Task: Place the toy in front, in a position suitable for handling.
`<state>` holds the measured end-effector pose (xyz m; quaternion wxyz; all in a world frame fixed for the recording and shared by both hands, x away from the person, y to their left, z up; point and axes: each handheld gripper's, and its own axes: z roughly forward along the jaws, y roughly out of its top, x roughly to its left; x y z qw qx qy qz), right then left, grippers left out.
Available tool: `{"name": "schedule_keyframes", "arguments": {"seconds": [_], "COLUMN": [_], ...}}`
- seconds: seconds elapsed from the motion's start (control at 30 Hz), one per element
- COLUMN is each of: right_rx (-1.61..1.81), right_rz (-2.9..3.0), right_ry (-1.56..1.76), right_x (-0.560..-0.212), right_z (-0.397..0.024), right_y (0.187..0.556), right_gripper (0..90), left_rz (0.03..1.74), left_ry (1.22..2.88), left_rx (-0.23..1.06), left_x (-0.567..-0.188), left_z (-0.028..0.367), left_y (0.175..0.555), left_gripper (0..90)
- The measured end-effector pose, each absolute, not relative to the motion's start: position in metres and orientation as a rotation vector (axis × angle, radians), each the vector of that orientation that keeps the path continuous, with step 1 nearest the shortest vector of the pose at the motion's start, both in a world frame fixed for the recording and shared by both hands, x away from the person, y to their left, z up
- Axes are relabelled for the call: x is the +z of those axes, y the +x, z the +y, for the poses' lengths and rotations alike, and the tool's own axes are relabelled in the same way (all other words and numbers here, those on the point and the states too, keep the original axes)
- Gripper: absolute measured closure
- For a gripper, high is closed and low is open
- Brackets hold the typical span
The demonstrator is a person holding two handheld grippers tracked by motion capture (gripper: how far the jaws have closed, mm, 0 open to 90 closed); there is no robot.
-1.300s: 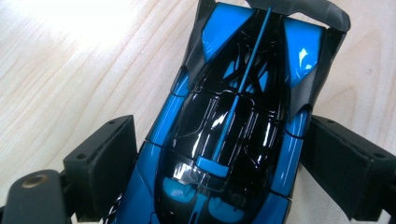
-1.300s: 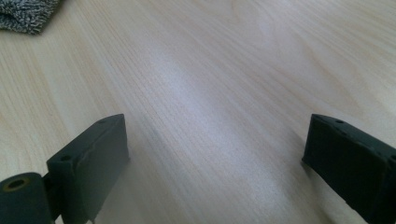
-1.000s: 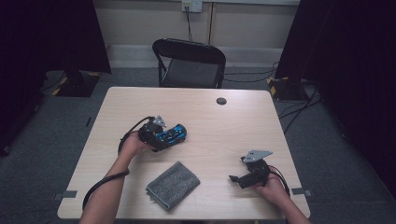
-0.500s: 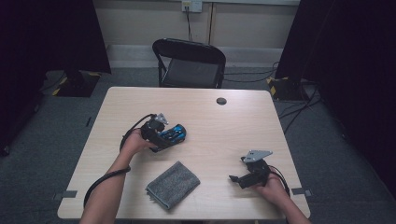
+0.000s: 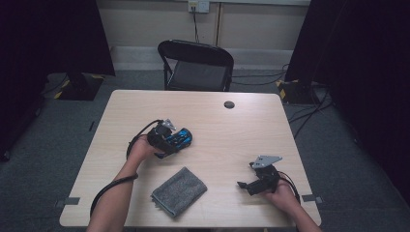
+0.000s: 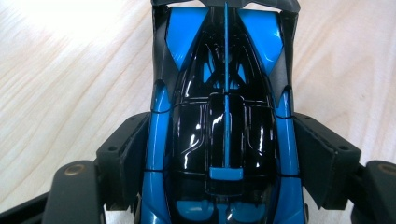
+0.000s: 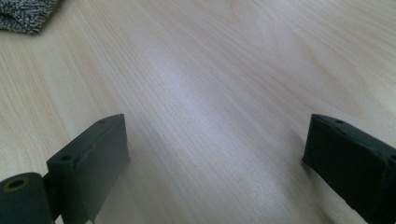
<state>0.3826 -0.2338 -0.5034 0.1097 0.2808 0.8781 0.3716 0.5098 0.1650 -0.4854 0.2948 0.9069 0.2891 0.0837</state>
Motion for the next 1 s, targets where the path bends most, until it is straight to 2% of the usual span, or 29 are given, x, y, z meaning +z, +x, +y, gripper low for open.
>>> {"name": "schedule_keyframes", "arguments": {"seconds": [0.37,1.0], "right_rx": [1.092,1.092], "right_rz": [2.582,2.581], "right_ry": [0.825,0.826], "right_x": [-0.503,-0.503], "right_z": [-0.234,-0.234], "right_y": [0.383,0.383], "right_gripper": [5.8,5.8], "left_rz": [0.862,0.842], "left_ry": [2.376,2.381], "left_rx": [0.247,0.227], "left_x": [-0.472,-0.459], "left_z": [0.168,0.133], "left_y": [0.51,0.519], "left_gripper": [26.2,26.2]}}
